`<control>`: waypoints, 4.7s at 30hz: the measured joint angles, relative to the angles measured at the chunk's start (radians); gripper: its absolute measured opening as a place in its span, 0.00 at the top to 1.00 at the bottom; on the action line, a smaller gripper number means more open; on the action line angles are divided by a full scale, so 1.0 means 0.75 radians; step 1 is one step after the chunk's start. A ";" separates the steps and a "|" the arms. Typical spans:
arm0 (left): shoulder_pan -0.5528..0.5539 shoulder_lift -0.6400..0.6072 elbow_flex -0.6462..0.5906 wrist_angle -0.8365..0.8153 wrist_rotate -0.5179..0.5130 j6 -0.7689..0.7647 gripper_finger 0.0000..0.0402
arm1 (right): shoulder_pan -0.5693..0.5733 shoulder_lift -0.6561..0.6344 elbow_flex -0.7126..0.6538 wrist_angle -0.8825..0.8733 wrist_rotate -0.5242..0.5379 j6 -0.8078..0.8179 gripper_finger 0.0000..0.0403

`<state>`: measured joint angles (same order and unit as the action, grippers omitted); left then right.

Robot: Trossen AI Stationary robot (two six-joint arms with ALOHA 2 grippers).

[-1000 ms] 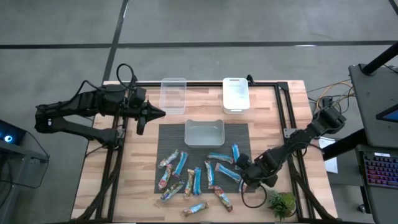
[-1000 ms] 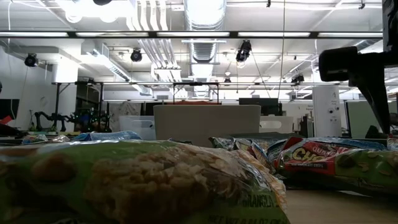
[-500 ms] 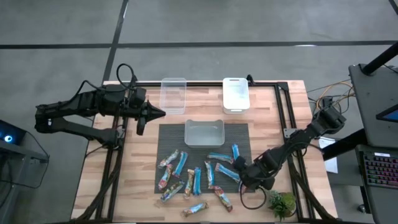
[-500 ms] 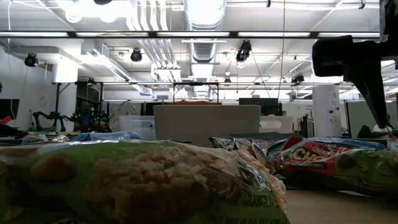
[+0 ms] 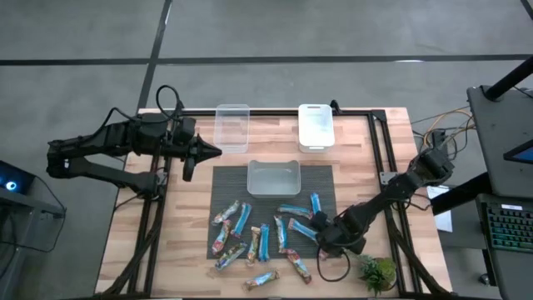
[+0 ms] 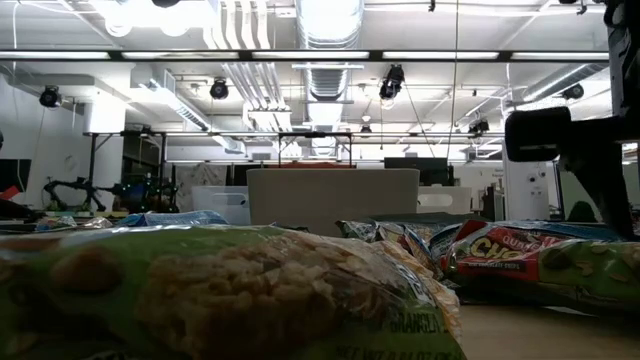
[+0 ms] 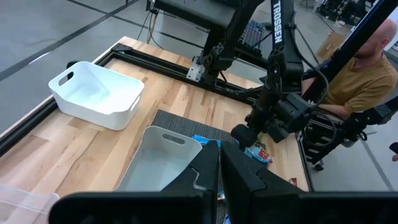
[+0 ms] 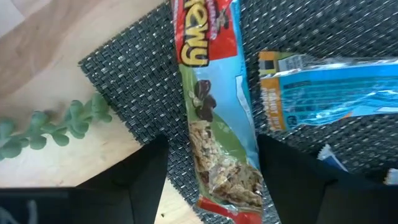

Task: Pick and place Granola Bars by type
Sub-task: Put the red granola bar into the transparent bin

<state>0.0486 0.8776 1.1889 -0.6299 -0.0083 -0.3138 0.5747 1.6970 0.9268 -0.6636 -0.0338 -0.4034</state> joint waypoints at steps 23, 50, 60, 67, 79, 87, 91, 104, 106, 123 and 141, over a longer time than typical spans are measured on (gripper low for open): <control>0.000 0.000 0.000 0.000 0.000 -0.004 1.00 | 0.002 0.018 0.099 -0.111 -0.031 0.015 0.78; 0.000 -0.103 0.000 -0.064 0.000 0.150 1.00 | -0.303 -0.153 0.513 -0.366 0.084 0.620 0.86; 0.001 -0.313 -0.163 0.059 -0.128 0.242 1.00 | -0.633 -0.157 0.764 -0.242 0.075 0.714 0.86; 0.001 -0.524 -0.405 0.144 -0.224 0.306 1.00 | -0.856 -0.152 0.813 -0.054 0.030 0.749 0.86; 0.001 -0.732 -0.659 0.229 -0.235 0.346 1.00 | -1.063 -0.081 0.824 0.038 -0.097 0.788 0.86; 0.001 -0.783 -0.835 0.480 -0.220 0.405 1.00 | -1.102 0.076 0.946 0.101 -0.199 0.768 0.86; 0.000 -0.835 -0.944 0.602 -0.220 0.423 1.00 | -1.122 0.206 1.076 0.086 -0.207 0.747 0.86; 0.000 -1.042 -1.177 0.619 -0.138 0.385 1.00 | -1.329 0.614 1.728 -0.278 -0.271 0.739 0.86; 0.000 -1.061 -1.199 0.623 -0.139 0.368 1.00 | -1.359 0.676 1.825 -0.330 -0.290 0.738 0.86; 0.000 -1.125 -1.375 0.759 -0.112 0.337 1.00 | -1.397 0.846 1.887 -0.182 -0.383 0.709 0.86; 0.000 -1.125 -1.397 0.759 -0.114 0.346 1.00 | -1.383 0.971 1.883 0.112 -0.378 0.716 0.86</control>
<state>0.0486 0.0341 0.1413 -0.0605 -0.0940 -0.0540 -0.4627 2.4253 2.3390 -0.5794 -0.3170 0.1338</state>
